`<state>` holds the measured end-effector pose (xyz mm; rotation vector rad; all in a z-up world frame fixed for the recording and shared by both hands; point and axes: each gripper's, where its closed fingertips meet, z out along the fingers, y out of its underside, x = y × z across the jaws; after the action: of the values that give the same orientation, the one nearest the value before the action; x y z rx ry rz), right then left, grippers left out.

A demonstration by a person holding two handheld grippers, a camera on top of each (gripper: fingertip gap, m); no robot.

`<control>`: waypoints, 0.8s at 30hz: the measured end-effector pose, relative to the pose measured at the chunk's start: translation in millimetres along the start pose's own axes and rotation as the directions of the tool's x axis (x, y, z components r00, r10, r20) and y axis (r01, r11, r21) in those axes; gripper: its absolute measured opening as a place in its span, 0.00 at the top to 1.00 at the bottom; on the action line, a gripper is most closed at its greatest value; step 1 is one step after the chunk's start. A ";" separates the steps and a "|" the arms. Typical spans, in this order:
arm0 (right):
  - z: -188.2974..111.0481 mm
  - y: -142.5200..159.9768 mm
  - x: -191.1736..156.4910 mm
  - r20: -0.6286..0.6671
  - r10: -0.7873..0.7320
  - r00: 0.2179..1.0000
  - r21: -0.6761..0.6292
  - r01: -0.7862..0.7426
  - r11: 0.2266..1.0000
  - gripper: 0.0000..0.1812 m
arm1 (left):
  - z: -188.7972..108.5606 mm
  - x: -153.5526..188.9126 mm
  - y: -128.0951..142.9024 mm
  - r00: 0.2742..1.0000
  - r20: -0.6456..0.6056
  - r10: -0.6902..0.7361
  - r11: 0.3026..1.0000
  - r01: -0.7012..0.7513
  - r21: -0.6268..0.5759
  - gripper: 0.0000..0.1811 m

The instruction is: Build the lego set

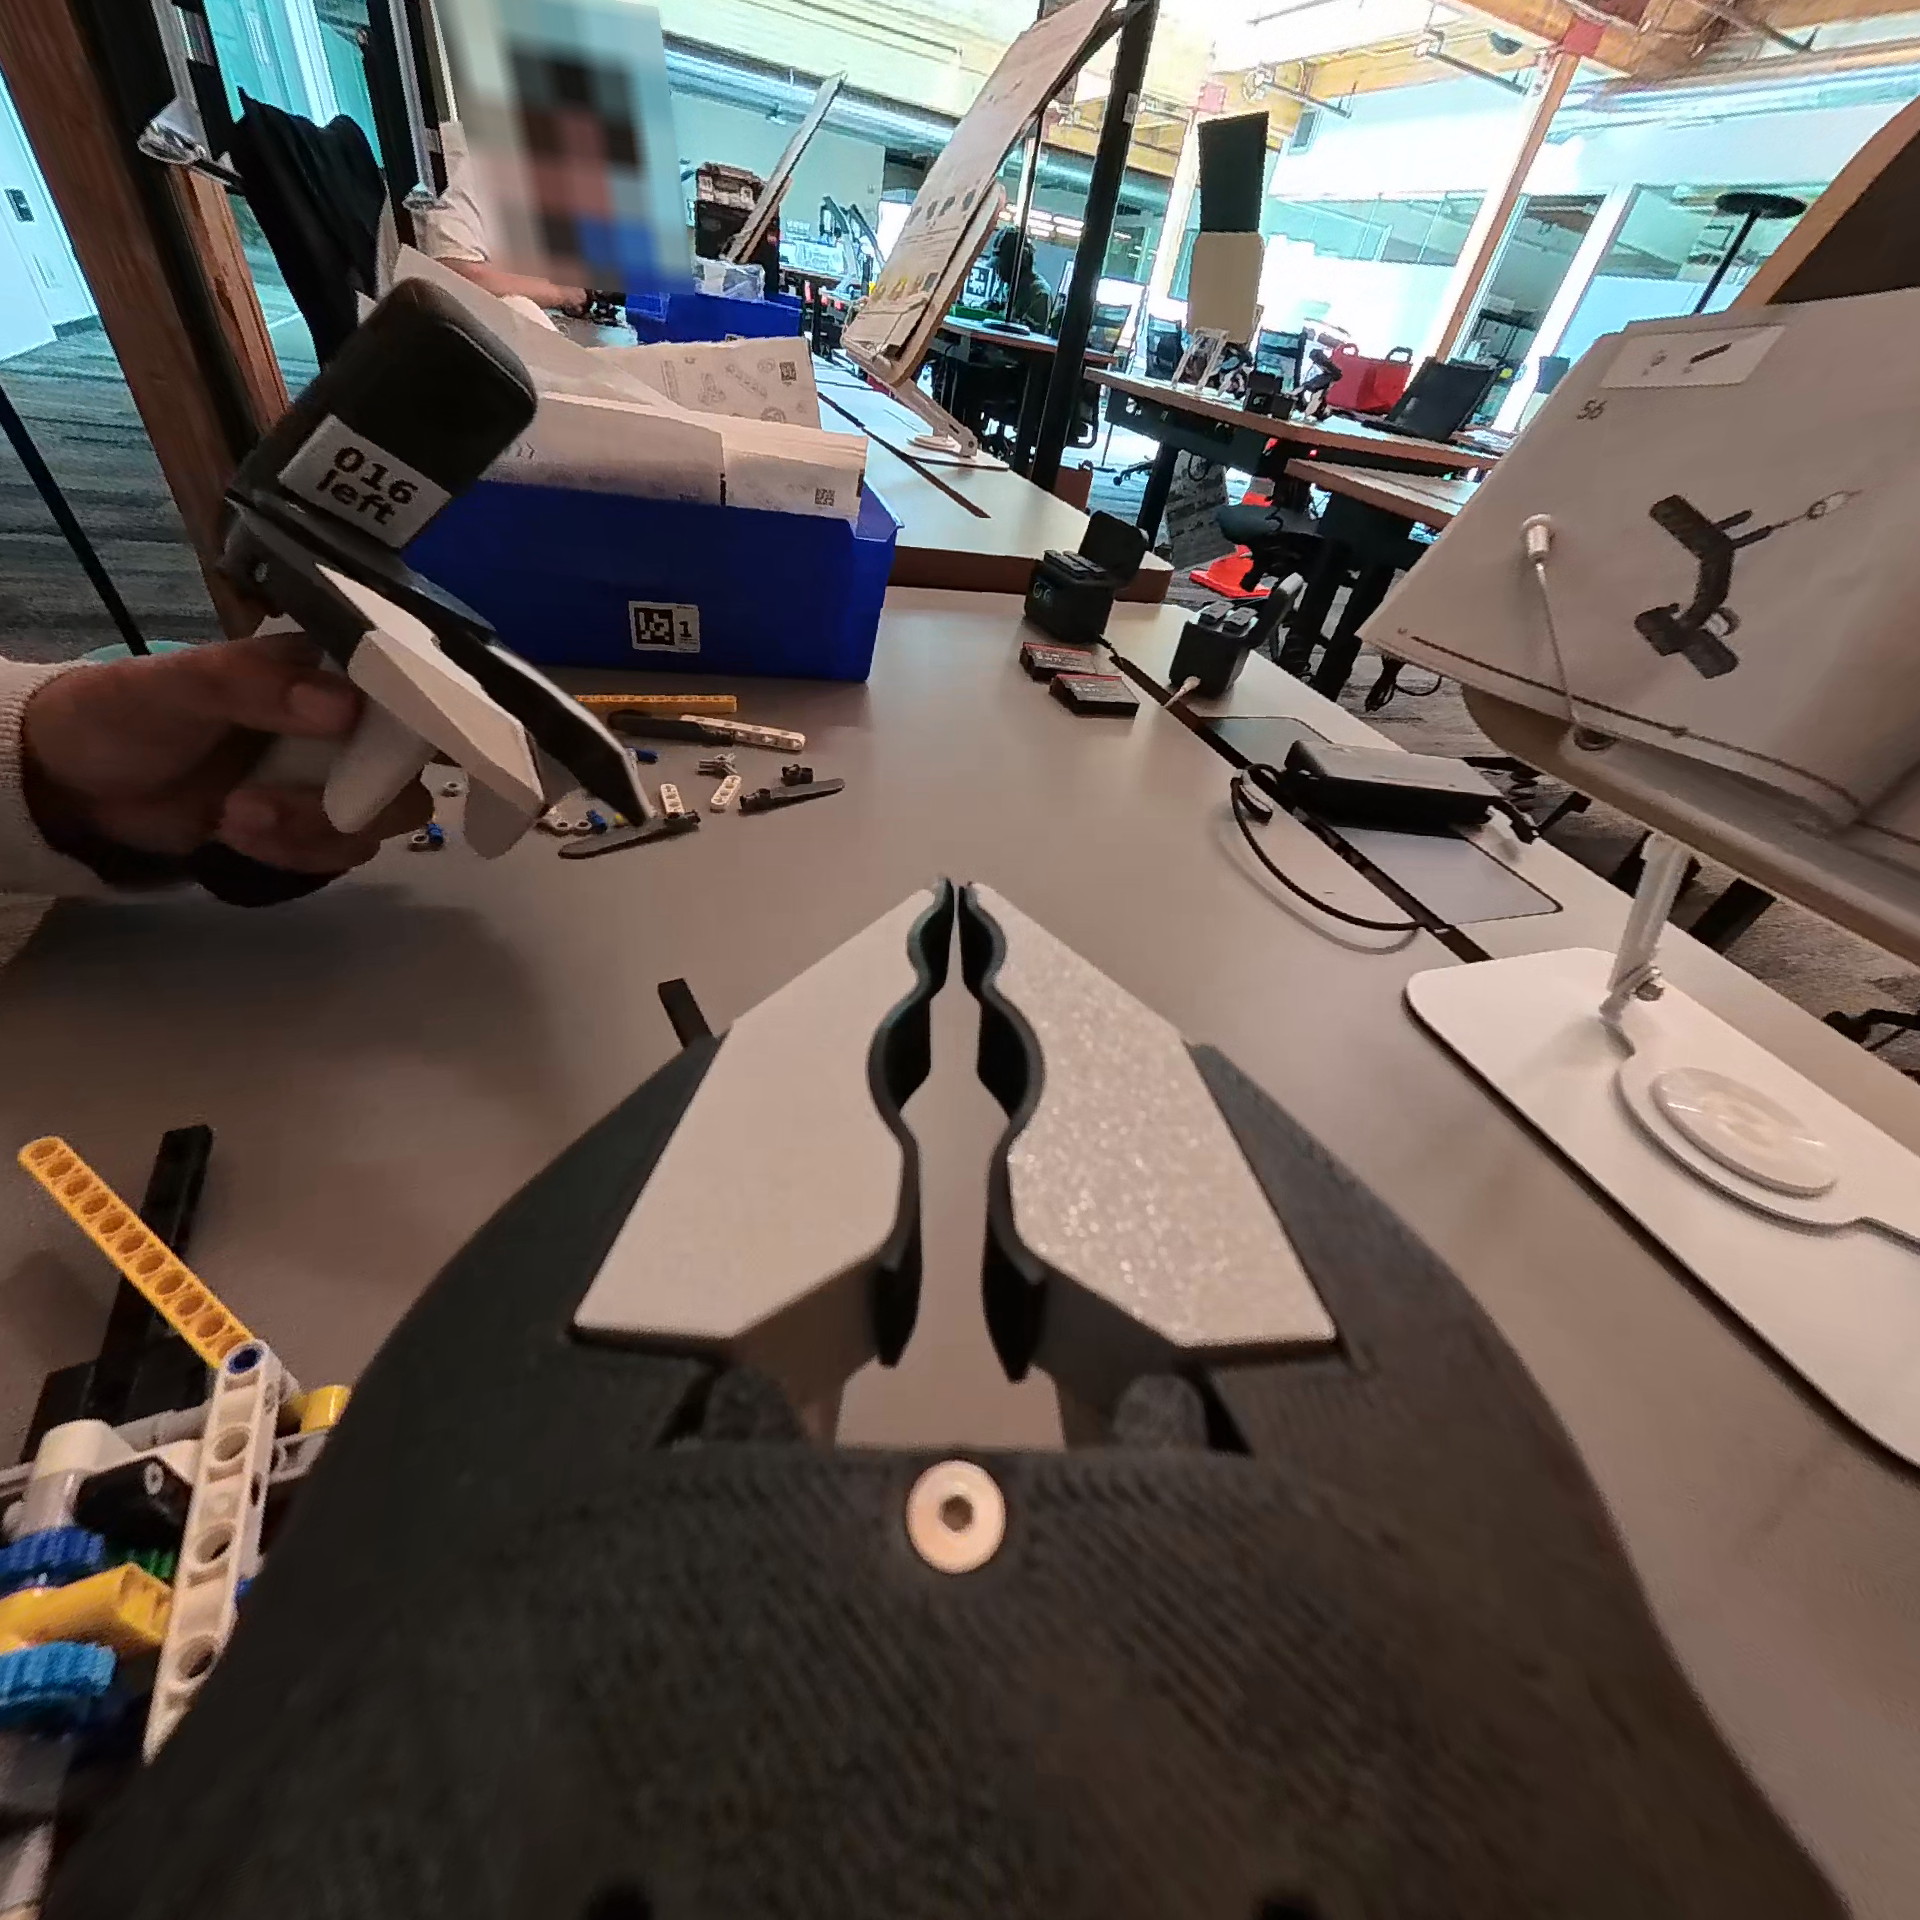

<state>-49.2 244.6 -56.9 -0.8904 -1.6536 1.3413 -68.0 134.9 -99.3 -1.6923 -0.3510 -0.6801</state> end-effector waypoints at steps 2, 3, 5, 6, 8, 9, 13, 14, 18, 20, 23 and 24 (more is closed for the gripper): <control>-0.5 0.3 1.0 -0.001 0.003 1.000 0.000 -0.003 1.000 1.00 | -1.3 -2.1 -1.4 1.000 0.017 0.023 1.000 -0.023 0.010 0.84; -0.7 0.9 0.3 0.005 0.010 1.000 -0.003 -0.010 1.000 1.00 | -1.6 -3.3 -1.5 0.999 0.028 0.033 0.999 -0.034 0.012 0.84; -1.7 5.2 -8.7 0.068 0.091 0.993 -0.045 -0.088 0.995 1.00 | -1.0 -5.0 0.2 0.998 0.043 0.052 0.999 -0.053 0.002 0.84; -2.2 6.7 -12.3 0.104 0.138 0.985 -0.063 -0.132 0.989 1.00 | -0.3 -5.7 1.5 0.997 0.050 0.060 0.998 -0.060 -0.006 0.83; -3.7 7.2 -15.5 0.154 0.200 0.968 -0.068 -0.192 0.979 0.97 | 0.9 -7.4 3.8 0.995 0.065 0.075 0.997 -0.074 -0.018 0.83; -4.6 7.3 -14.2 0.156 0.210 0.965 -0.064 -0.202 0.977 0.96 | 1.4 -7.7 4.3 0.994 0.069 0.083 0.996 -0.082 -0.021 0.83; -9.1 9.9 -0.9 0.082 0.164 0.983 -0.051 -0.160 0.986 0.91 | 1.6 -12.7 3.9 0.987 0.113 0.116 0.993 -0.115 -0.018 0.78; -10.1 10.8 1.3 0.069 0.151 0.986 -0.050 -0.147 0.988 0.90 | 1.5 -14.9 3.3 0.983 0.132 0.126 0.992 -0.125 -0.014 0.76; -12.7 16.3 9.3 0.027 0.134 0.991 -0.065 -0.132 0.989 0.78 | 5.1 -17.5 3.5 0.973 0.169 0.159 0.987 -0.161 -0.005 0.71; -12.8 19.2 11.1 0.014 0.124 0.992 -0.073 -0.123 0.990 0.68 | 9.6 -16.6 6.0 0.969 0.175 0.176 0.984 -0.176 -0.015 0.69; -11.0 31.1 4.9 0.038 0.095 0.995 -0.134 -0.089 0.987 0.62 | 16.6 -15.2 11.1 0.961 0.179 0.209 0.978 -0.203 -0.051 0.68; -10.2 36.9 -1.0 0.066 0.089 0.994 -0.165 -0.077 0.983 0.63 | 18.7 -14.7 11.6 0.959 0.180 0.221 0.975 -0.213 -0.059 0.68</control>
<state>-38.4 254.8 -92.2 -1.0260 -1.8205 1.3227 -68.2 152.1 -119.4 -1.8050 -0.2778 -0.3704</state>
